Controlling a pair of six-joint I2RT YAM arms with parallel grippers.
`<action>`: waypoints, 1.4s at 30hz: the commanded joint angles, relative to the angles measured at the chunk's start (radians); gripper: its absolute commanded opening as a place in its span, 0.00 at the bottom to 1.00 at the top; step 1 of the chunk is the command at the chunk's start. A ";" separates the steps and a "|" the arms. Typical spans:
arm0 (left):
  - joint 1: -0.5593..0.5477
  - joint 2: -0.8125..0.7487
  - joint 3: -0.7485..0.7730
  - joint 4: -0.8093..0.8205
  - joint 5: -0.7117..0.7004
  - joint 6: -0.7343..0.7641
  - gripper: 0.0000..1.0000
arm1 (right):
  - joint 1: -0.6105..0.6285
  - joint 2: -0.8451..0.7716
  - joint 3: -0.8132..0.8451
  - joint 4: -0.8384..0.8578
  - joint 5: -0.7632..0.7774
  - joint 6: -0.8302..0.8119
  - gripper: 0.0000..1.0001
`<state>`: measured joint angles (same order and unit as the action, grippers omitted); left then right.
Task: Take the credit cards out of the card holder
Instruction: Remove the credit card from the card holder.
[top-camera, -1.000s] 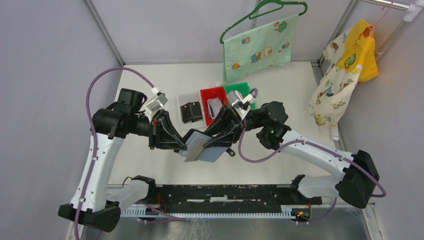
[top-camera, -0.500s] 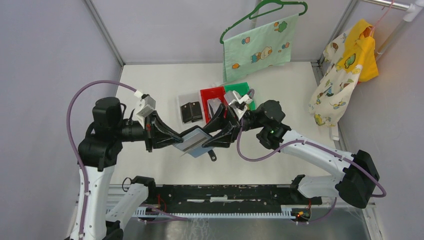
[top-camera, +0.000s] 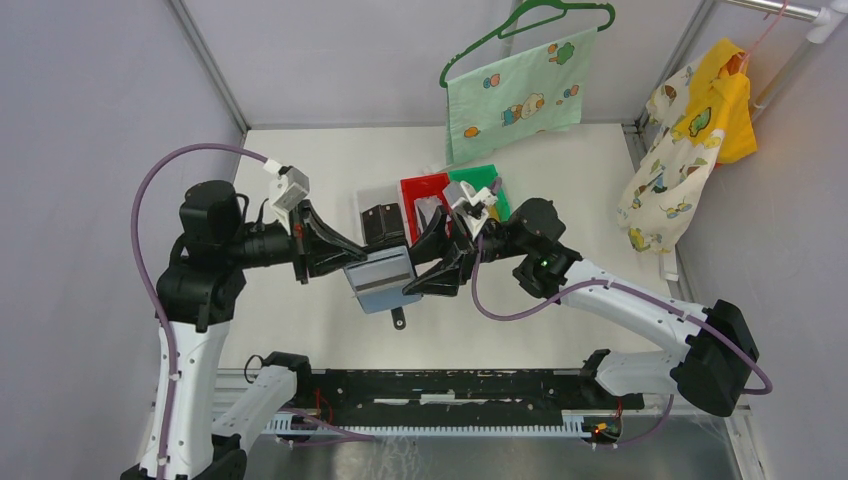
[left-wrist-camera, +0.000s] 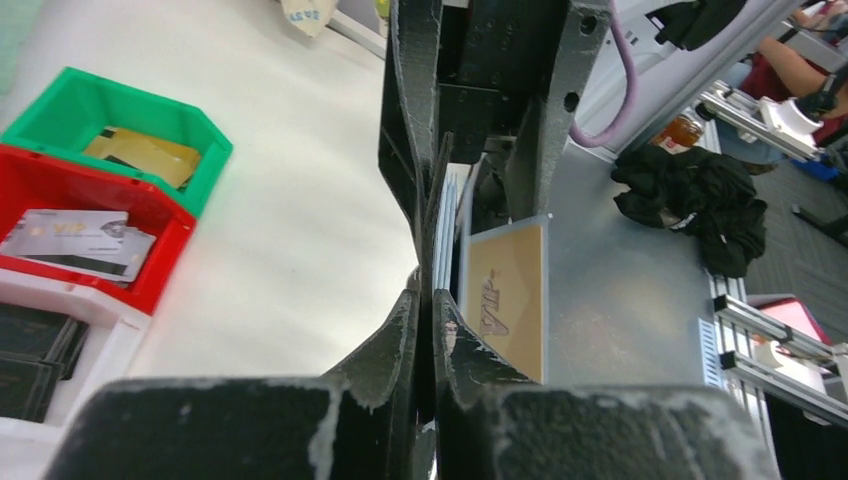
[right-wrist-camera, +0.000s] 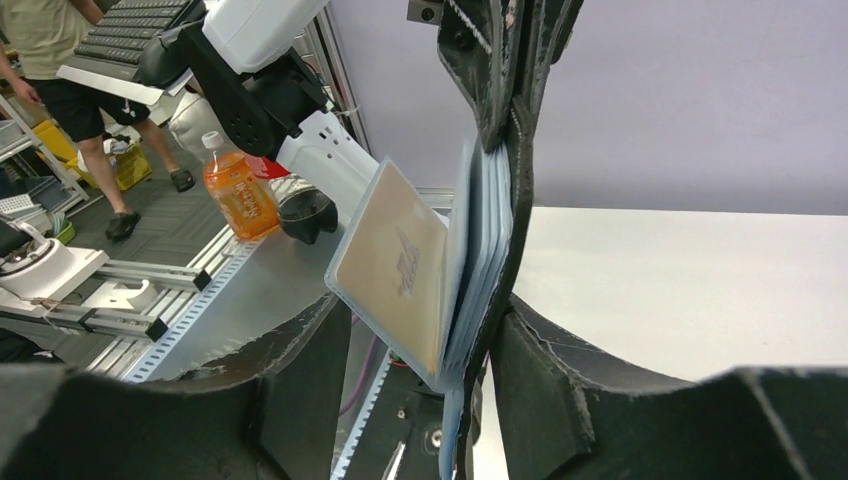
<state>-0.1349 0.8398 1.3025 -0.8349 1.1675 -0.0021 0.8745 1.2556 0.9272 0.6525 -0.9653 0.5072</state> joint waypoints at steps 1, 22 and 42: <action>0.006 0.011 0.074 0.035 -0.141 -0.004 0.02 | 0.004 -0.018 0.045 0.034 -0.021 0.010 0.58; 0.006 0.138 -0.033 0.177 -0.232 -0.148 0.02 | -0.003 0.191 0.125 -0.175 0.243 0.111 0.03; 0.006 0.146 0.043 0.209 -0.153 -0.269 0.02 | -0.013 0.087 0.036 -0.044 0.363 0.110 0.59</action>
<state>-0.1257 0.9977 1.3029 -0.6777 0.9485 -0.2050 0.8627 1.3872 0.9710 0.4358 -0.5880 0.5892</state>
